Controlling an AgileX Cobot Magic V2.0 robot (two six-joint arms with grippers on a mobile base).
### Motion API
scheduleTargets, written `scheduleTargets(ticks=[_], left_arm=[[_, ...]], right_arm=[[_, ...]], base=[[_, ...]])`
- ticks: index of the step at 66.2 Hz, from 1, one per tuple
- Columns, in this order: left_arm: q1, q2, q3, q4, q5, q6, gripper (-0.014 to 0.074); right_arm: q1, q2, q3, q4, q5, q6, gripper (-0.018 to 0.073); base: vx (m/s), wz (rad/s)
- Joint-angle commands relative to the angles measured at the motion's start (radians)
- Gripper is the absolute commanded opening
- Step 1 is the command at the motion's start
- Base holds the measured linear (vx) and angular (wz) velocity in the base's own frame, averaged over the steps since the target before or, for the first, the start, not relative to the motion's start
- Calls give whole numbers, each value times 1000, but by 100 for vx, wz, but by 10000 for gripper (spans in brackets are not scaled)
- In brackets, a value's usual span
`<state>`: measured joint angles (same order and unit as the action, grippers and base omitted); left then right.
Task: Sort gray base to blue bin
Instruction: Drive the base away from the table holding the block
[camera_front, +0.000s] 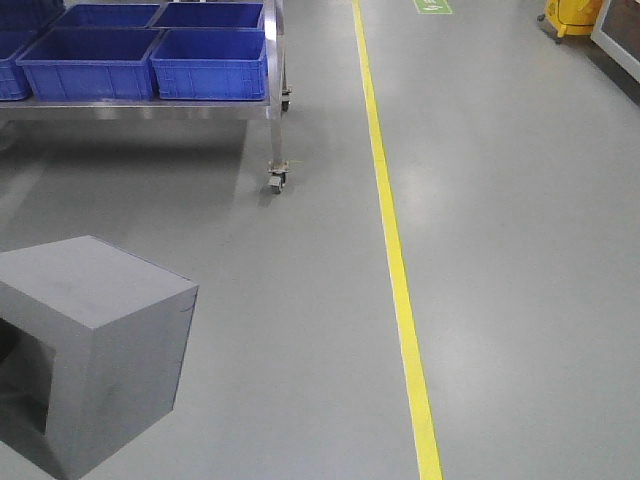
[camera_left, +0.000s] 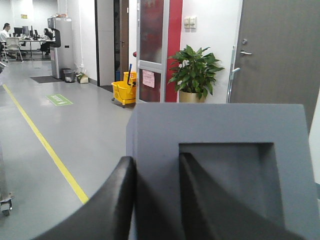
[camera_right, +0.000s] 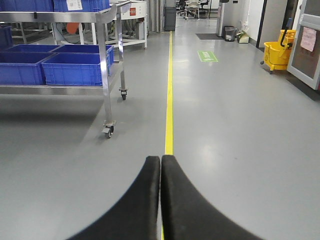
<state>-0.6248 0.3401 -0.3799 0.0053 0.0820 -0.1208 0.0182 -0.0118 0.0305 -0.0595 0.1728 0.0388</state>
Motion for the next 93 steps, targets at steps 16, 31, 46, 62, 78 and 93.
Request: scheduleTargets(ticks=[16,31,46,62,78,93], left_arm=[[-6,3,-29,-5,-109,-11,-6],[-6,3,-29,-5,-109,-11,-6],[-6,3,-29,-5,-109,-11,-6],[-6,3,-29,-5,-109,-11,-6],[-6,3,-29,-5,-109,-11,-6],[-6,3,-29,-5,-109,-11,-6]], right_arm=[[-5,-12,14,-6,-74,-5,-9],[-5,-12,14,-6,-74,-5,-9],[-5,-12,14,-6,-74,-5,-9],[-5,-12,14,-6,-74,-5,-9],[-5,-12,14,-6,-74,-5,-9],[-5,-12,14,-6,-74,-5,-9]], base=[[40,1],[41,0],[43,0],[43,-1],[43,1],[43,2]])
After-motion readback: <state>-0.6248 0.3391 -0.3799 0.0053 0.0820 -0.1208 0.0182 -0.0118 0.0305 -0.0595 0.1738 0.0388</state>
